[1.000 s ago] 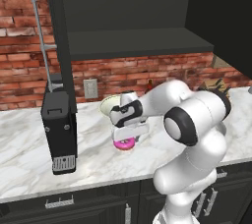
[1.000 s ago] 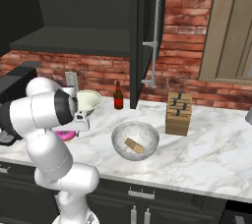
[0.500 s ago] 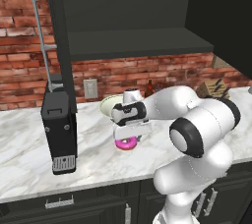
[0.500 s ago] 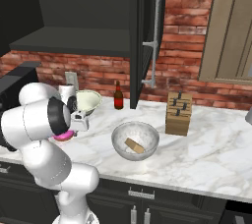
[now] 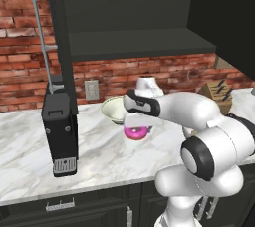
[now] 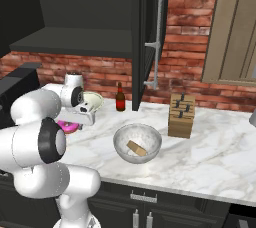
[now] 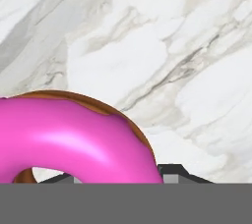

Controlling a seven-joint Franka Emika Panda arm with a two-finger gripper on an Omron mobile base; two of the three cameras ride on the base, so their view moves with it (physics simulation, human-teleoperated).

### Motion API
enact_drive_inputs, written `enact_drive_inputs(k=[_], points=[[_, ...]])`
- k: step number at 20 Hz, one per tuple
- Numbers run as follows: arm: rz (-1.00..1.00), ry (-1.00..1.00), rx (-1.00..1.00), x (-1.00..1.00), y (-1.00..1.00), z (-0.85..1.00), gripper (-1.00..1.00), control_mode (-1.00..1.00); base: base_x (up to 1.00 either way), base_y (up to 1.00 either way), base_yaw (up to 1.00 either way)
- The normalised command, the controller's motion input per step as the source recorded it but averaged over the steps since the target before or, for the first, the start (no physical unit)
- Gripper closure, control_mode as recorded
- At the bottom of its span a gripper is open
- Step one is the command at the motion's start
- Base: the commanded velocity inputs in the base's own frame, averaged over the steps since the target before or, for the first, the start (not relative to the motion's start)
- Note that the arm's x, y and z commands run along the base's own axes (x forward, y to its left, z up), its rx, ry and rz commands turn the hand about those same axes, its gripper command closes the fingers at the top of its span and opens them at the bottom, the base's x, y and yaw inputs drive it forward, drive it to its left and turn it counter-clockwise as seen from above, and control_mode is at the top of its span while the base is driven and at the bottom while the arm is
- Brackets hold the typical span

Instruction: Pick both bowls and place them on the counter. Then place the cream cheese stick in one bowl and place the donut in the other bowl.

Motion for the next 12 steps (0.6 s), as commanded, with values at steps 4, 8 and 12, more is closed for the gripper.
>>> enact_drive_inputs(k=[4, 8, 12], points=[[-0.09, 0.00, 0.00, 0.24, -0.15, 0.51, 1.00, -1.00, 0.00, 0.00, 0.00], [-0.09, -0.03, 0.00, 0.35, -0.07, 0.33, 1.00, -1.00, 0.00, 0.00, 0.00], [-0.06, -0.06, 0.00, 0.45, 0.00, 0.20, 1.00, -1.00, 0.00, 0.00, 0.00]])
